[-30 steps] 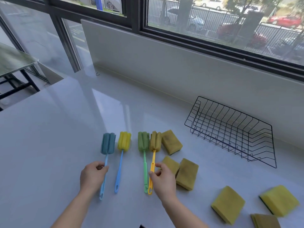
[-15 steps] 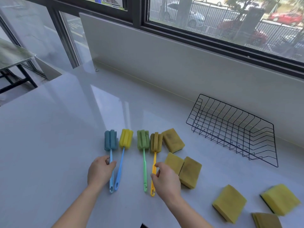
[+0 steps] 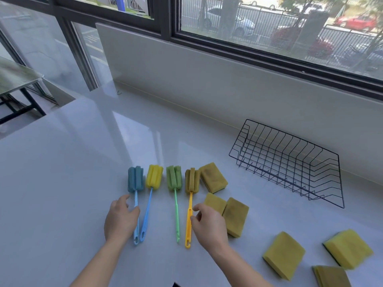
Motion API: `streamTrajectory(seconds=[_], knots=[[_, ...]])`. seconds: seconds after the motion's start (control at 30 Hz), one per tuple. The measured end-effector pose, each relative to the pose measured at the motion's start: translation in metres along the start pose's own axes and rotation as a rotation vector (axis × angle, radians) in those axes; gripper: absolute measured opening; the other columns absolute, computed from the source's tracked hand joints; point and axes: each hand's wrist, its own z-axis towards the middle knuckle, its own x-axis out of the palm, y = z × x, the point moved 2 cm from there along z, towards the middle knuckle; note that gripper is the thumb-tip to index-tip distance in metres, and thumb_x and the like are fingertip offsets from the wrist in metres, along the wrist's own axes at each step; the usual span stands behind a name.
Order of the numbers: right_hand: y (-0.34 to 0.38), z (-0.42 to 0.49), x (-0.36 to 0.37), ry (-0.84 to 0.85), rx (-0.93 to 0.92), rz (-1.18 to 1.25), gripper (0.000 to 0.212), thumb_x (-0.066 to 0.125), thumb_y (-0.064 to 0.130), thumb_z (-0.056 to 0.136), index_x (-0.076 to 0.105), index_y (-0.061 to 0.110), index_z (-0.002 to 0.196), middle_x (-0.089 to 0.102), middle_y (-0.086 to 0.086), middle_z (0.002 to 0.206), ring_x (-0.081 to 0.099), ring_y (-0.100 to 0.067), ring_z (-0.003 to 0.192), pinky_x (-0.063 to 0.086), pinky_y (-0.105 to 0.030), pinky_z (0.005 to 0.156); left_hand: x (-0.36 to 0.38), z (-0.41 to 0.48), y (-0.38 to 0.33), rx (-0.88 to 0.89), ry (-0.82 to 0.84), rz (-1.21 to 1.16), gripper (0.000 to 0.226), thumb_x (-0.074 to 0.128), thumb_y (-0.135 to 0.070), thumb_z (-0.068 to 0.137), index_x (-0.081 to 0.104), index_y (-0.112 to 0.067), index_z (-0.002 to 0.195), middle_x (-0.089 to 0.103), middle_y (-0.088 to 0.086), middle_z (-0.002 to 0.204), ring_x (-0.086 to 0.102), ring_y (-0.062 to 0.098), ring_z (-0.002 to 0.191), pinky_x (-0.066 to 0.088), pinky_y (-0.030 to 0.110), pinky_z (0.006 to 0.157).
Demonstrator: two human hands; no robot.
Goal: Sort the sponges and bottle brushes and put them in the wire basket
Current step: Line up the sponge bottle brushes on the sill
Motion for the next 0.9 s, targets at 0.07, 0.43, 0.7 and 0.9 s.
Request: streamTrajectory(seconds=[0.07,0.43,0.7,0.9], knots=[[-0.003,0.001,-0.004,-0.019,-0.003,0.006,0.030,0.058,0.023,0.093,0.067,0.024,0.122,0.071,0.007,0.098,0.066,-0.015,0.093,0.051,-0.029,0.079,-0.002,-0.006,-0.006,0.019,-0.042,0.024,0.047,0.061,-0.025,0.085,0.052,-0.019,0.131,0.054,0.006,0.118,0.058,0.026,0.096,0.048,0.037,0.079],[-0.014,0.002,-0.020,-0.074,-0.047,-0.016,0.029,0.060,0.030,0.092,0.068,0.022,0.119,0.071,0.006,0.099,0.065,-0.014,0.091,0.045,-0.027,0.072,0.012,-0.034,-0.048,0.256,-0.047,0.190,0.038,0.062,-0.022,0.085,0.062,-0.015,0.122,0.057,0.009,0.114,0.056,0.031,0.103,0.049,0.039,0.074],[-0.033,-0.010,-0.044,-0.117,-0.117,-0.154,0.029,0.054,0.035,0.093,0.066,0.025,0.117,0.066,0.007,0.105,0.059,-0.017,0.104,0.049,-0.033,0.077,0.034,-0.063,-0.077,0.439,0.013,0.212,0.033,0.064,-0.023,0.085,0.065,-0.017,0.117,0.061,0.004,0.113,0.059,0.027,0.102,0.049,0.038,0.075],[-0.077,-0.032,-0.074,-0.131,-0.053,-0.108,0.032,0.055,0.036,0.093,0.066,0.026,0.121,0.066,0.008,0.109,0.057,-0.015,0.108,0.049,-0.029,0.085,0.068,-0.102,-0.111,0.603,0.125,0.169,0.031,0.065,-0.023,0.083,0.066,-0.023,0.114,0.061,-0.002,0.106,0.058,0.022,0.102,0.049,0.036,0.074]])
